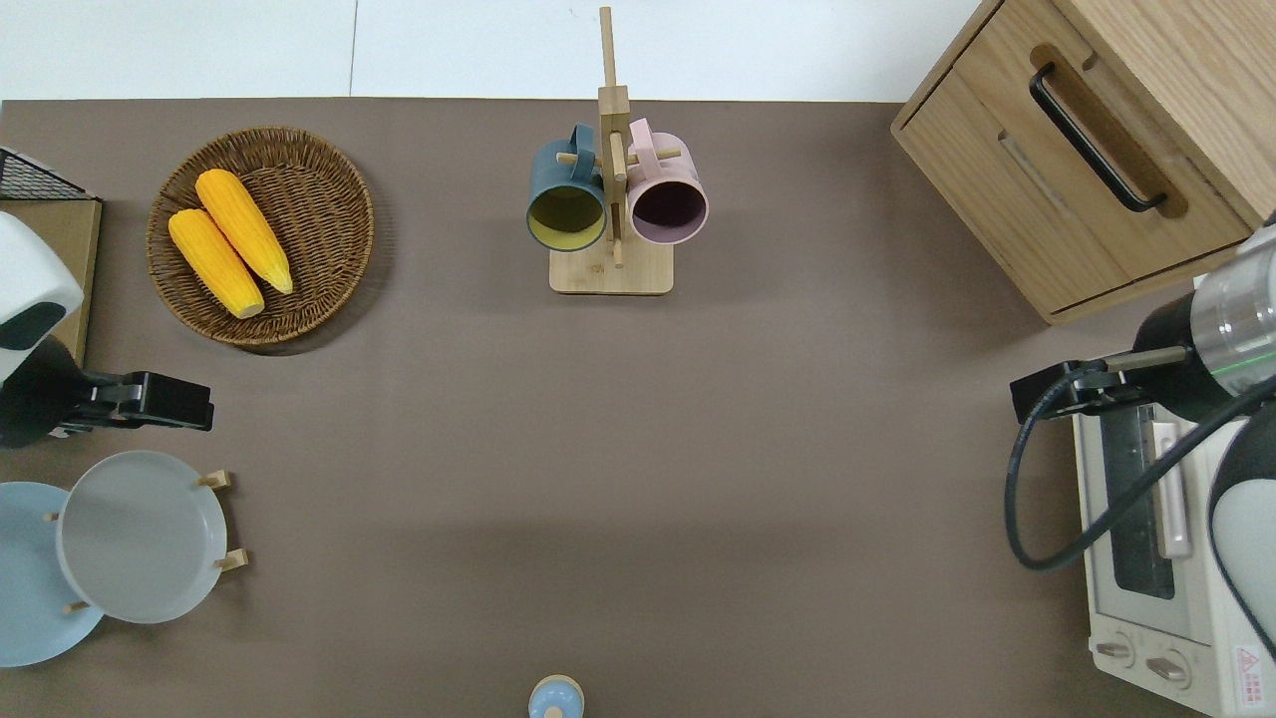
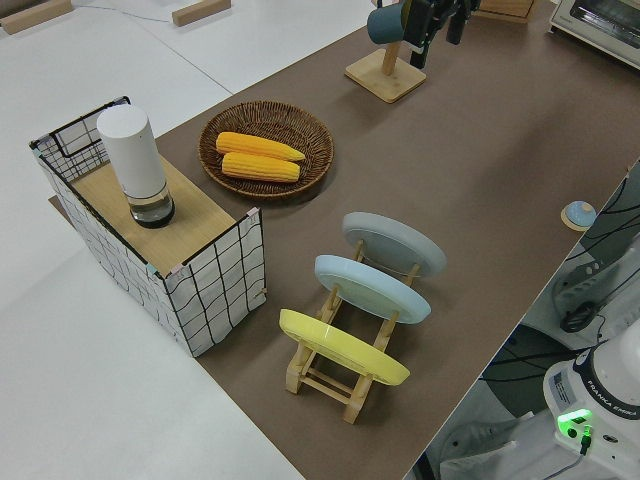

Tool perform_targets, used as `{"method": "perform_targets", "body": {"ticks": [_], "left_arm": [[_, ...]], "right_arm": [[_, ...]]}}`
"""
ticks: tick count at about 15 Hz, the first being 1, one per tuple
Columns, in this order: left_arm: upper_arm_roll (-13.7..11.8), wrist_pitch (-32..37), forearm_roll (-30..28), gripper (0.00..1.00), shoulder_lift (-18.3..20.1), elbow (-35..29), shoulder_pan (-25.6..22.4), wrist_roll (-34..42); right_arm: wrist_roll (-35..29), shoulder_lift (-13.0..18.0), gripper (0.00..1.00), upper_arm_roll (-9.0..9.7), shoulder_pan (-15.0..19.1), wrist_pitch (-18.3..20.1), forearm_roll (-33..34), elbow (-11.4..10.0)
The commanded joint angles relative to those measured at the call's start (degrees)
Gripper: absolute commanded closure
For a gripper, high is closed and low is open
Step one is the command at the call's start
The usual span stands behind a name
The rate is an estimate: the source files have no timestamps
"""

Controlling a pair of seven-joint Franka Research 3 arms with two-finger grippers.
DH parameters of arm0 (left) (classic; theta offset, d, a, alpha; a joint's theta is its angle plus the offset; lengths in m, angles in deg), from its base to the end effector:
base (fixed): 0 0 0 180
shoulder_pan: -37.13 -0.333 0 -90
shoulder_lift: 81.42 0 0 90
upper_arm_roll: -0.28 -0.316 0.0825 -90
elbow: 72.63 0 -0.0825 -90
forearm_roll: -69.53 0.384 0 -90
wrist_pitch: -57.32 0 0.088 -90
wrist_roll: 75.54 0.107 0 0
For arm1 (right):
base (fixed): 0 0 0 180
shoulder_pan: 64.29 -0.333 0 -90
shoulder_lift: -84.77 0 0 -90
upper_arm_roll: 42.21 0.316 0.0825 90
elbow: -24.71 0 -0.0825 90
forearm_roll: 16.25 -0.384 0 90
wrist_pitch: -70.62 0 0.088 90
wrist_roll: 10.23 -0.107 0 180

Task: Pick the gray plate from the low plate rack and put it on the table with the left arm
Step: 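Move the left gripper down toward the gray plate in the low rack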

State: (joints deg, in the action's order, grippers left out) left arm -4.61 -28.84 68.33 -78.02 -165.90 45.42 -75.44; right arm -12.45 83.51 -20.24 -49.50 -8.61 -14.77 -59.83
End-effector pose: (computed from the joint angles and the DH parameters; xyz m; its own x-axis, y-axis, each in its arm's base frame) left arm 0.5274 -0.0323 0.6242 0.9959 -0.0628 -0.0649 -0.0612 -0.9978 0.0261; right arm 0.5375 0.0619 0.6420 0.9903 0.0817 -0.1120 0.0847 -0.9962 0.0219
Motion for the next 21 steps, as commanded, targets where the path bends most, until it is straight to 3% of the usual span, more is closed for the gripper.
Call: {"method": "perform_targets", "body": {"ticks": [1,13,21], "left_arm": [[-0.4,1.7,0.1,0.01,0.2,0.6,0.7,-0.7],[-0.4,4.2,0.2,0.01,1.9,-1.3,0.8,-1.2],[-0.3,-5.0,1.2,0.01,14.4,-19.8,0.8,-1.1]], "right_arm": [[-0.7,0.1,0.017,1.15,1.4,0.7,0.4,0.4],[-0.7,0.1,0.017,1.15,1.4,0.7,0.4,0.4],[-0.7,0.1,0.017,1.23,1.4,0.7,0.4,0.4]]}}
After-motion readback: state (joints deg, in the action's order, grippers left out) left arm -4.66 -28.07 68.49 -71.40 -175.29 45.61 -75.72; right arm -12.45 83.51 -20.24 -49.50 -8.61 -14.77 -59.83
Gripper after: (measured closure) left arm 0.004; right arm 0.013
